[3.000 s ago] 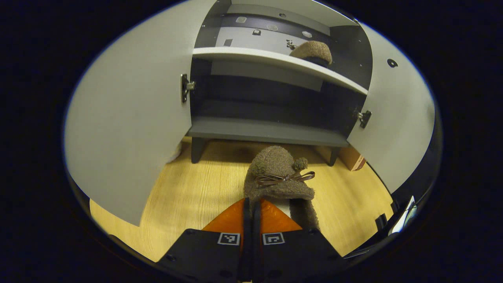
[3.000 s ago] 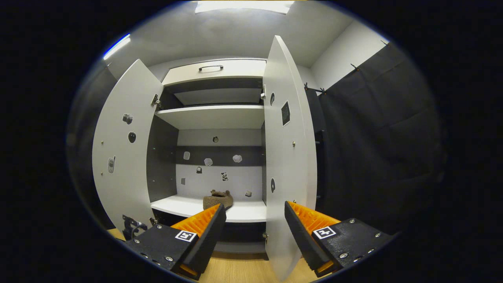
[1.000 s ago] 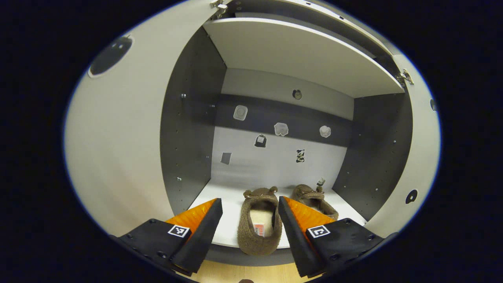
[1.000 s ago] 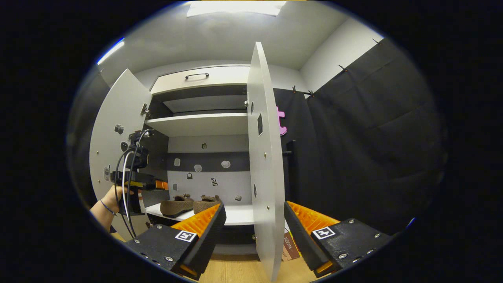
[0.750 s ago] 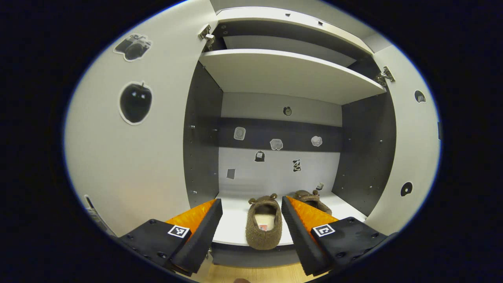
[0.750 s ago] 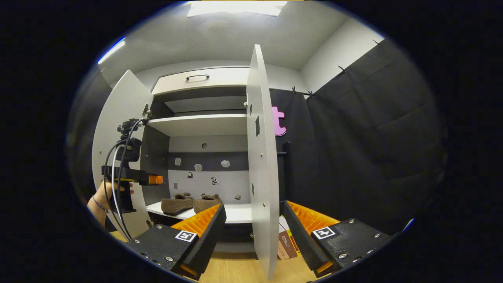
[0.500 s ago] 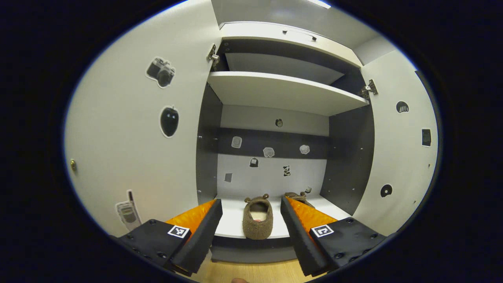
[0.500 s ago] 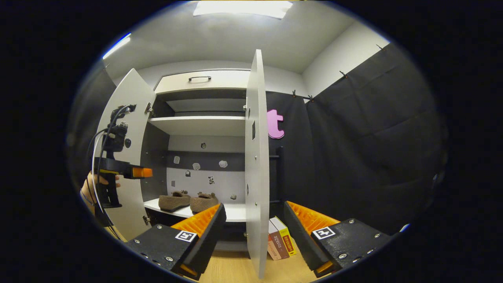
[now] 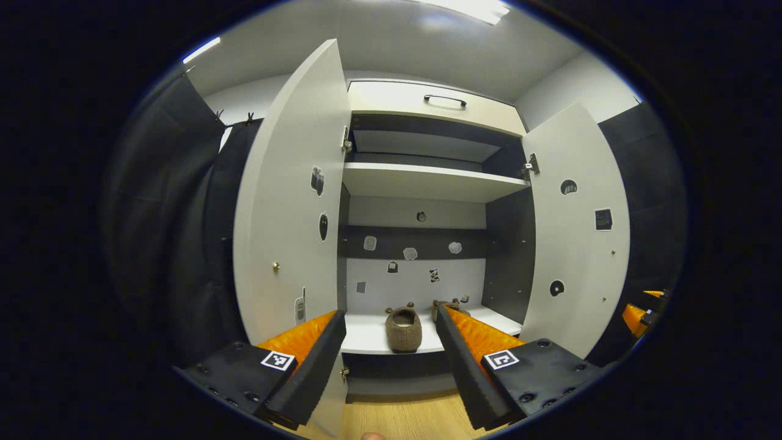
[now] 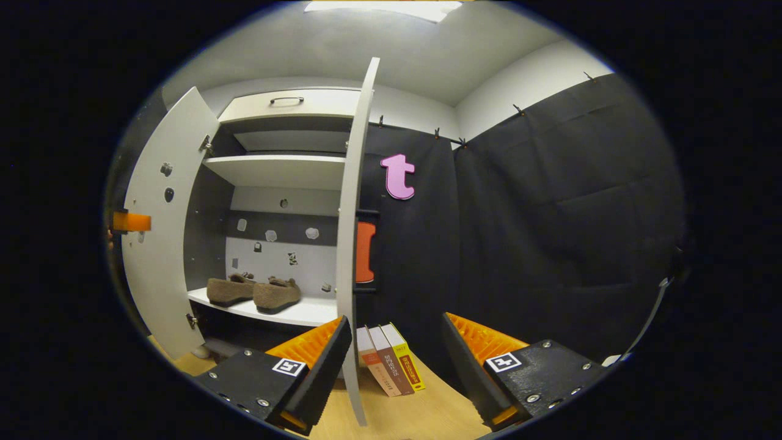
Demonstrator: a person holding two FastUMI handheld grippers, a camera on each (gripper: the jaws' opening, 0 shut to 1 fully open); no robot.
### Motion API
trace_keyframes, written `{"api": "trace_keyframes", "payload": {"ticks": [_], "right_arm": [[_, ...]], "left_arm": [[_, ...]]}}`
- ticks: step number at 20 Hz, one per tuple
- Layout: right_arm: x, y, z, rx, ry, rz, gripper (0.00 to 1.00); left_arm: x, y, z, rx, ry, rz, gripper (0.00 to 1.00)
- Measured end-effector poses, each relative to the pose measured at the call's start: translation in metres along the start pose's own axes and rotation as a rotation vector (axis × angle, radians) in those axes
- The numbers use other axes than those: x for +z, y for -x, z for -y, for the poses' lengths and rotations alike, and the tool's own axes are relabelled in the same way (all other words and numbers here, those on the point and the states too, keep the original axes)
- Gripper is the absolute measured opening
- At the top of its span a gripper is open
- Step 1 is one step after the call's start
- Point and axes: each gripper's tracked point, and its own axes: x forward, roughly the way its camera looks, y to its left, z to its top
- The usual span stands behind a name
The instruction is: Grab one shoe with the right hand and put it into the shoe cabinet, grab the other shoe with the left hand and put it into the shoe cabinet; then close the right door with the right hand and the left door with the left hand.
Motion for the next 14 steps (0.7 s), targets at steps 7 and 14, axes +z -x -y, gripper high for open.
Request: {"api": "trace_keyframes", "payload": {"ticks": [7, 14], "right_arm": [[-0.058, -0.043, 0.010, -0.036, 0.001, -0.111, 0.92], [-0.051, -0.041, -0.007, -0.020, 0.041, -0.084, 0.86]], "left_arm": [[-0.002, 0.065, -0.041, 0.042, -0.008, 0.050, 0.97], [-0.007, 0.103, -0.086, 0.082, -0.018, 0.071, 0.96]]}}
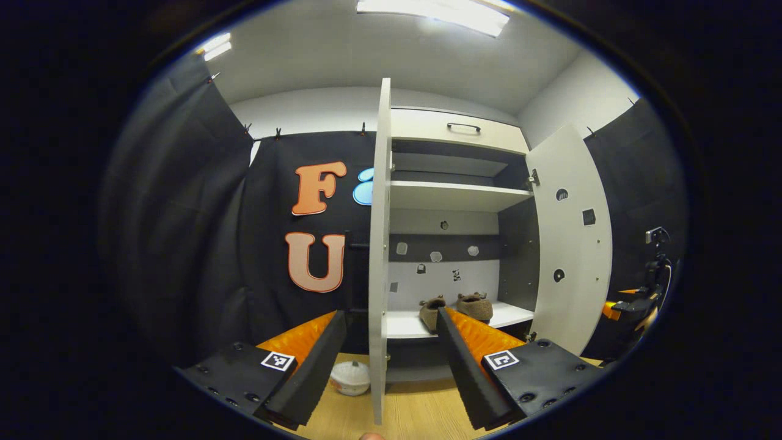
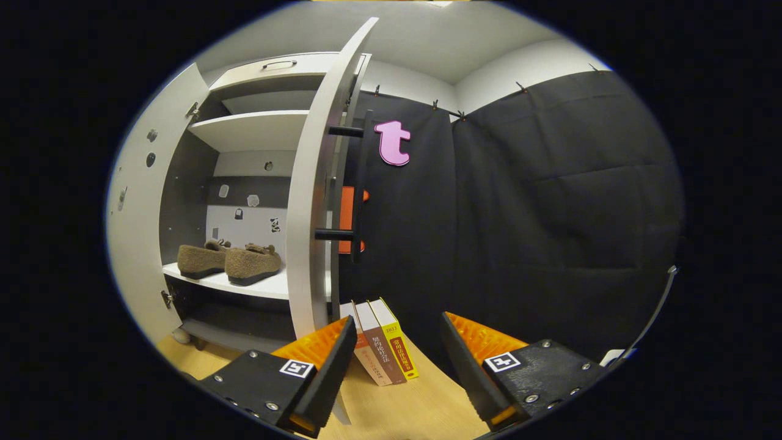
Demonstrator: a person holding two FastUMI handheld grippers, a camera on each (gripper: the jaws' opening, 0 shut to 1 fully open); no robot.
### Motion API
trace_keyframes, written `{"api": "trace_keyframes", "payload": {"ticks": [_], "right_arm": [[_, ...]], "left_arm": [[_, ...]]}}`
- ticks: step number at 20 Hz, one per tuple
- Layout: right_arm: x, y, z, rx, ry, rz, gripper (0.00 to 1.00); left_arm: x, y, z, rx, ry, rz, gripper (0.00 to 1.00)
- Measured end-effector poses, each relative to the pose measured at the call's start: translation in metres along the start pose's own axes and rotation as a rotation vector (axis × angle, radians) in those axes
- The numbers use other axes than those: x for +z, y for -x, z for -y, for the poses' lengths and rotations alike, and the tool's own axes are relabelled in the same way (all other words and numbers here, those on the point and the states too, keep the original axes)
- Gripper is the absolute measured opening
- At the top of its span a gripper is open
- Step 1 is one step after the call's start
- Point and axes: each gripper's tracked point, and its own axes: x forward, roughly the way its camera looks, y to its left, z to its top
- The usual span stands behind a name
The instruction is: Grab one shoe with the right hand and put it into the shoe cabinet, grab the other shoe with the left hand and put it into the shoe cabinet; then close the right door with the right hand and the left door with the left hand.
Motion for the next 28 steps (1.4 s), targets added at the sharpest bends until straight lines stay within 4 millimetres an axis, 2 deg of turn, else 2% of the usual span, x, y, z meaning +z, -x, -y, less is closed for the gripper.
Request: {"api": "trace_keyframes", "payload": {"ticks": [2, 9, 15, 18, 19, 20, 23, 28], "right_arm": [[0.003, 0.005, -0.012, 0.025, 0.015, 0.012, 0.86], [0.002, 0.007, -0.093, 0.225, -0.071, -0.004, 0.86], [0.001, 0.000, -0.135, 0.299, -0.122, -0.005, 0.86], [0.004, -0.004, -0.148, 0.315, -0.120, 0.004, 0.86], [0.004, -0.005, -0.151, 0.319, -0.116, 0.006, 0.96], [0.005, -0.004, -0.155, 0.326, -0.116, 0.007, 0.87], [0.005, -0.002, -0.167, 0.359, -0.134, -0.008, 0.88], [0.007, 0.000, -0.166, 0.343, -0.131, -0.004, 0.88]], "left_arm": [[-0.005, 0.001, -0.007, 0.015, 0.007, 0.003, 0.96], [-0.018, 0.000, -0.019, 0.030, 0.027, -0.015, 0.96], [-0.018, -0.001, -0.035, 0.055, 0.026, -0.012, 0.97], [-0.019, -0.004, -0.046, 0.068, 0.028, -0.006, 0.96], [-0.021, -0.004, -0.049, 0.071, 0.032, -0.007, 0.97], [-0.023, -0.006, -0.052, 0.076, 0.035, -0.010, 0.97], [-0.032, -0.011, -0.061, 0.084, 0.044, -0.021, 0.97], [-0.048, -0.029, -0.073, 0.082, 0.044, -0.020, 0.94]]}}
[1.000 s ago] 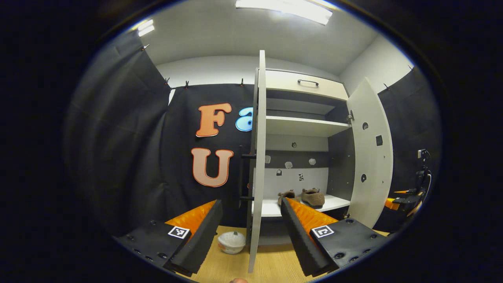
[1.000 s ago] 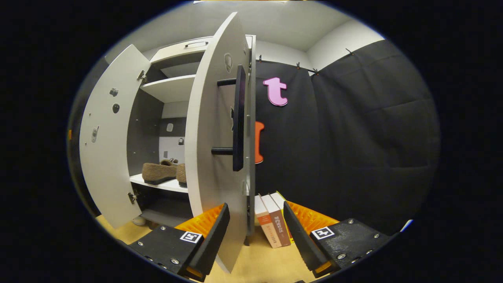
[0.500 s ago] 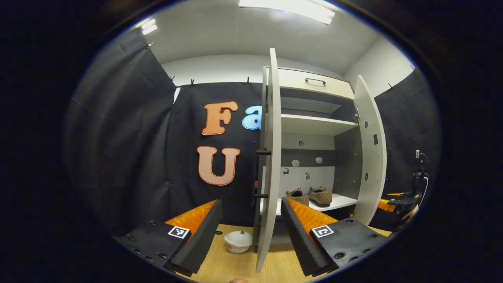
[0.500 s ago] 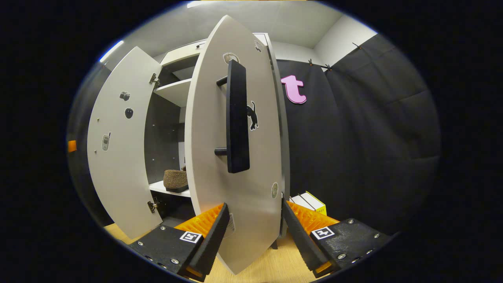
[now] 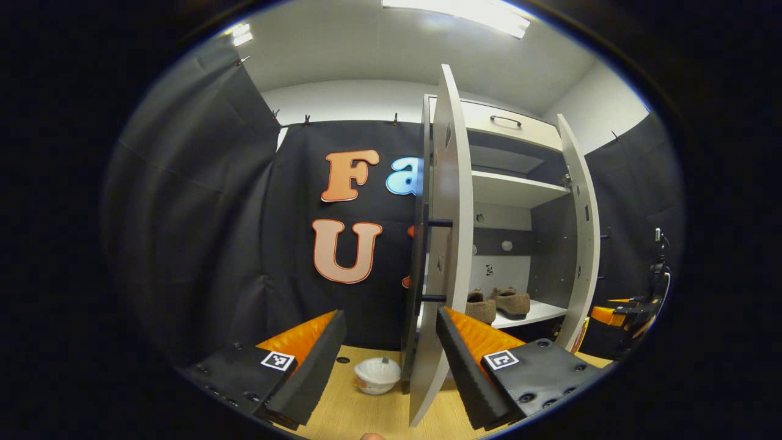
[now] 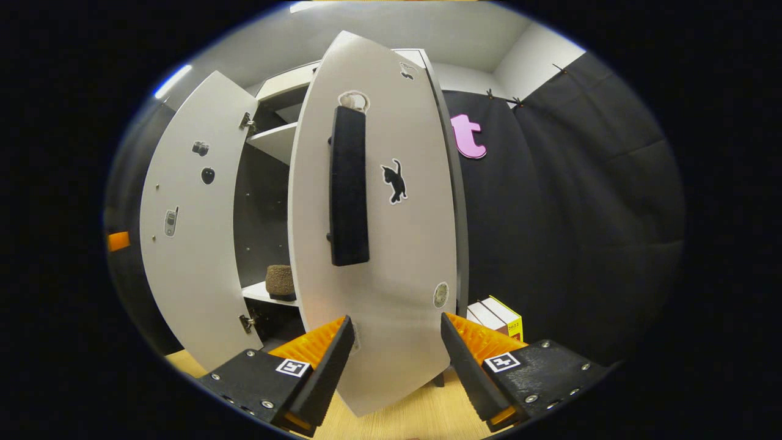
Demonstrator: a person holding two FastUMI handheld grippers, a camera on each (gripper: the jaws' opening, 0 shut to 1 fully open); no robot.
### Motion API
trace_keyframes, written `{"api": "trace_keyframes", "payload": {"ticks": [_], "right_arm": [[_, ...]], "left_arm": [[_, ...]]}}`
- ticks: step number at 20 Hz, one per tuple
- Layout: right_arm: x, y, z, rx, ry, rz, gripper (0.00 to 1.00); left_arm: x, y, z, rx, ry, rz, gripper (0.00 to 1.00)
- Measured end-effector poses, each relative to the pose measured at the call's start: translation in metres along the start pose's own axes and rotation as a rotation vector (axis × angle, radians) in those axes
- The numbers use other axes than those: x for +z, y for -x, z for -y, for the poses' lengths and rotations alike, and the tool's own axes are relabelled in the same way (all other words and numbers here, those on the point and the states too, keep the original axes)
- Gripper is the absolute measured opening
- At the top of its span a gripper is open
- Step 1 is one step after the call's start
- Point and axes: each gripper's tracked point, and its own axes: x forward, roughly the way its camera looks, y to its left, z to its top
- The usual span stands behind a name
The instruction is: Grab one shoe with the right hand and put it into the shoe cabinet, grab the other shoe with the left hand and put it into the shoe cabinet; then close the right door with the right hand and the left door with the left hand.
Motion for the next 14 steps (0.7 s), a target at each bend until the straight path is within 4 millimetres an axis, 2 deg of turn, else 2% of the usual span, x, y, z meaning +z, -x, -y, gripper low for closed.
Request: {"api": "trace_keyframes", "payload": {"ticks": [3, 6, 9, 10, 12, 14], "right_arm": [[0.002, 0.003, -0.004, 0.007, 0.008, 0.004, 0.89], [0.006, 0.007, -0.010, 0.020, 0.007, 0.012, 0.89], [0.007, 0.010, -0.016, 0.037, 0.008, 0.016, 0.89], [0.007, 0.011, -0.018, 0.042, 0.010, 0.015, 0.89], [0.008, 0.013, -0.022, 0.050, 0.015, 0.016, 0.89], [0.010, 0.015, -0.023, 0.053, 0.024, 0.022, 0.89]], "left_arm": [[-0.012, -0.015, -0.016, 0.029, 0.002, -0.023, 0.96], [-0.030, -0.037, -0.019, 0.022, 0.027, -0.072, 0.95], [-0.049, -0.057, -0.032, 0.038, 0.015, -0.108, 0.96], [-0.055, -0.063, -0.032, 0.034, 0.023, -0.122, 0.94], [-0.064, -0.072, -0.028, 0.021, 0.038, -0.145, 0.96], [-0.063, -0.076, -0.029, 0.025, 0.017, -0.134, 0.99]]}}
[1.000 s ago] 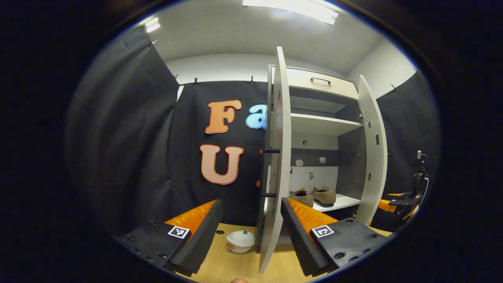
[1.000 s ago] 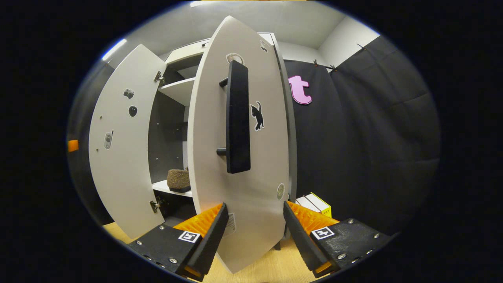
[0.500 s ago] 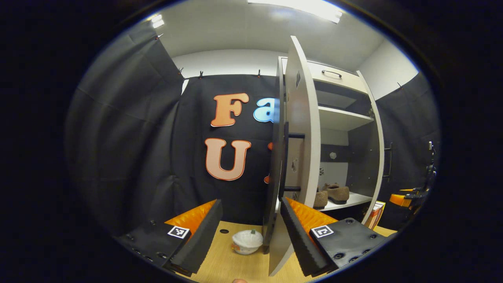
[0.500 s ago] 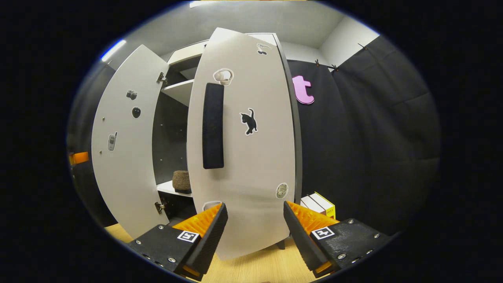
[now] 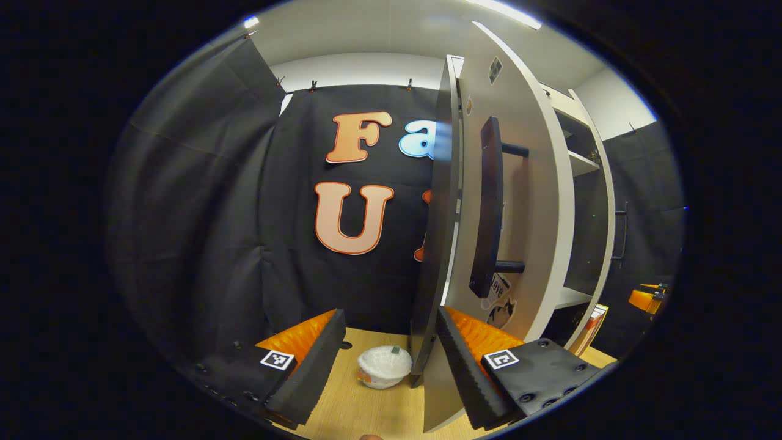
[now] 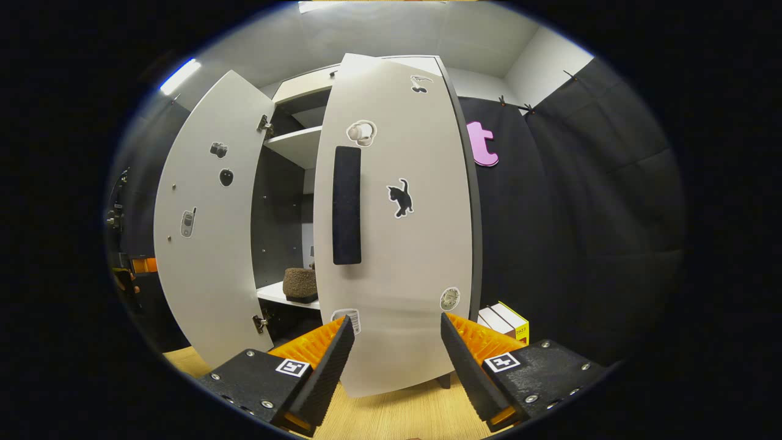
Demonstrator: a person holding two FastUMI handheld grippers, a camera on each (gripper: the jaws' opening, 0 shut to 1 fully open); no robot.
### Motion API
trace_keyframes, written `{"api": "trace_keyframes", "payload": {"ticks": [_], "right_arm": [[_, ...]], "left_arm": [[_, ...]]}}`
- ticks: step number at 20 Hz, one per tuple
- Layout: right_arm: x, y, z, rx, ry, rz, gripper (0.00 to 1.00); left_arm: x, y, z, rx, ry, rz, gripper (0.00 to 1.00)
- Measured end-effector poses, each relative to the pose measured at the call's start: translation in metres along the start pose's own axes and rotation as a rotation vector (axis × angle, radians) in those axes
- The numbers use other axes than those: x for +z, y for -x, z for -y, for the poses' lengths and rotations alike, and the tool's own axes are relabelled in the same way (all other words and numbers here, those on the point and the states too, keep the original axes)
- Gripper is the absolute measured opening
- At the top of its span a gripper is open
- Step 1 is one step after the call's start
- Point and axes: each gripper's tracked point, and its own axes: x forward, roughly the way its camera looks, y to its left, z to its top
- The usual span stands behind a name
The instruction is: Grab one shoe with the right hand and put it into the shoe cabinet, grab the other shoe with the left hand and put it into the shoe cabinet; then close the right door with the right hand and the left door with the left hand.
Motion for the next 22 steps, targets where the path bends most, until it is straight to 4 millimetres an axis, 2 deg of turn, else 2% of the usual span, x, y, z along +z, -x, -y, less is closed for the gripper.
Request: {"api": "trace_keyframes", "payload": {"ticks": [3, 5, 8, 12, 15, 16, 21, 22], "right_arm": [[0.007, 0.003, 0.000, -0.001, 0.000, 0.013, 0.89], [0.013, 0.007, 0.002, 0.001, -0.005, 0.029, 0.89], [0.017, 0.013, 0.005, 0.001, -0.005, 0.044, 0.89], [0.023, 0.020, 0.002, 0.018, -0.017, 0.054, 0.89], [0.028, 0.027, 0.002, 0.026, -0.013, 0.065, 0.89], [0.029, 0.030, 0.002, 0.026, -0.010, 0.070, 0.89], [0.031, 0.038, 0.009, 0.028, -0.026, 0.083, 0.89], [0.032, 0.039, 0.010, 0.026, -0.026, 0.086, 0.89]], "left_arm": [[0.009, -0.009, 0.005, 0.016, -0.050, 0.026, 0.97], [0.013, -0.010, 0.014, 0.003, -0.081, 0.049, 0.94], [0.019, -0.007, 0.013, 0.043, -0.159, 0.080, 0.94], [0.011, -0.011, 0.020, -0.006, -0.063, 0.044, 0.94], [0.008, -0.011, 0.041, -0.082, 0.004, 0.030, 0.94], [0.008, -0.011, 0.049, -0.101, 0.005, 0.028, 0.96], [0.012, -0.017, 0.099, -0.185, -0.026, 0.027, 0.96], [0.012, -0.019, 0.108, -0.196, -0.038, 0.028, 0.99]]}}
